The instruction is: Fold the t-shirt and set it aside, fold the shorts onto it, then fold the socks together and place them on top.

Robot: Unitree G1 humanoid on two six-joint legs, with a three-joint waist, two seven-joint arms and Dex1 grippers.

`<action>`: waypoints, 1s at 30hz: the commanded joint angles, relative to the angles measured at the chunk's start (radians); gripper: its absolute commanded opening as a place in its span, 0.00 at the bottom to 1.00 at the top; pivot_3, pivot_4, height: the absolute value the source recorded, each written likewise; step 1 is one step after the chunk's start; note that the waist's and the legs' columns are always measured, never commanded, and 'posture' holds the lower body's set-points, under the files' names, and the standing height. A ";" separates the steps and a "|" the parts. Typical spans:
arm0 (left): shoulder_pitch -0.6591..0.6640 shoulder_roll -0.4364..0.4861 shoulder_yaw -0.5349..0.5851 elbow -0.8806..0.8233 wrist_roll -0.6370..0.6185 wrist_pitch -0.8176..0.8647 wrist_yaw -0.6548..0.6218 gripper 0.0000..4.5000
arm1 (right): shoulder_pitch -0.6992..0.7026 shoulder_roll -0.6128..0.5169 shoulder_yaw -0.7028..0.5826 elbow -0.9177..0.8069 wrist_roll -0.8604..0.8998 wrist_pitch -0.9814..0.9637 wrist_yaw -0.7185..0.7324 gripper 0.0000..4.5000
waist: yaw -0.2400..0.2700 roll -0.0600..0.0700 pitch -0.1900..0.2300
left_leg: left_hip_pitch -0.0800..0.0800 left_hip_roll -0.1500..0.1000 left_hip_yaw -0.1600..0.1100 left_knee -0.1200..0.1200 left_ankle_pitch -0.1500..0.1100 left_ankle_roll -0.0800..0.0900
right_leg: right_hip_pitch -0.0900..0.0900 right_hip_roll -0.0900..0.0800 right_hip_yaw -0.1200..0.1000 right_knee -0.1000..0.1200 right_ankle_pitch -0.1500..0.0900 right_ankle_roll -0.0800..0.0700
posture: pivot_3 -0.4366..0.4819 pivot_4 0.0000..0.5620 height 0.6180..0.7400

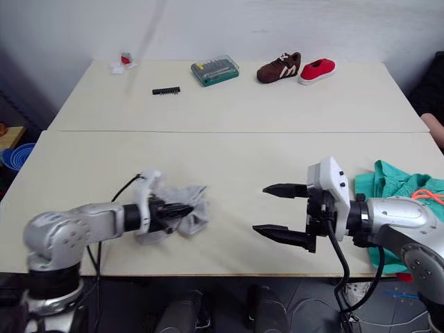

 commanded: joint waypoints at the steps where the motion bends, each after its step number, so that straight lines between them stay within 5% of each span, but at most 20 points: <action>1: -0.063 -0.069 -0.031 0.046 0.048 0.018 0.067 0.01 | 0.014 -0.005 -0.040 -0.046 0.010 -0.014 -0.019 1.00 | 0.000 -0.001 0.000 | 0.000 0.000 0.000 0.001 0.000 0.000 | 0.000 0.000 0.000 0.000 0.000 0.000 | 0.48 0.27 1.00; 9: -0.199 -0.355 0.073 0.193 0.167 0.092 0.236 0.01 | 0.055 -0.024 -0.042 -0.056 -0.060 -0.041 -0.026 1.00 | 0.003 -0.003 0.001 | -0.003 -0.001 -0.002 0.003 0.001 0.003 | 0.000 0.000 -0.001 -0.001 0.001 0.001 | 0.48 0.27 1.00; 14: -0.224 -0.427 0.086 0.230 0.207 0.084 0.257 0.01 | 0.057 -0.018 -0.039 -0.063 -0.073 -0.040 -0.035 1.00 | 0.003 -0.003 0.001 | -0.005 -0.001 -0.003 0.005 0.001 0.003 | 0.000 0.000 -0.002 -0.001 0.001 0.002 | 0.48 0.27 1.00; 21: -0.237 -0.457 0.241 0.227 0.099 0.126 0.257 0.45 | 0.065 -0.012 -0.009 -0.078 -0.125 -0.057 -0.048 1.00 | 0.003 -0.003 0.001 | -0.006 -0.001 -0.004 0.006 0.001 0.003 | 0.000 0.000 -0.003 -0.001 0.001 0.002 | 0.48 0.27 1.00; 25: -0.182 -0.325 0.272 0.203 -0.268 0.126 0.256 0.71 | 0.078 -0.011 -0.026 -0.088 -0.114 -0.049 -0.056 1.00 | -0.004 -0.003 0.001 | -0.006 0.000 -0.004 0.006 0.001 0.002 | -0.001 0.000 -0.003 0.000 0.001 0.002 | 0.48 0.27 1.00; 27: -0.152 -0.147 0.214 0.194 -0.443 0.126 0.213 0.71 | 0.098 -0.014 -0.032 -0.089 -0.120 -0.052 -0.056 1.00 | -0.006 -0.004 0.002 | -0.005 0.001 -0.004 0.005 0.001 0.000 | -0.001 0.000 -0.003 0.002 0.001 0.001 | 0.48 0.27 1.00; 30: -0.138 0.081 0.171 0.170 -0.504 0.126 0.093 0.71 | 0.114 -0.007 -0.027 -0.087 -0.132 -0.052 -0.076 1.00 | -0.004 -0.005 0.002 | -0.004 0.001 -0.005 0.004 0.003 -0.003 | -0.002 0.001 -0.003 0.004 -0.001 -0.001 | 0.48 0.27 1.00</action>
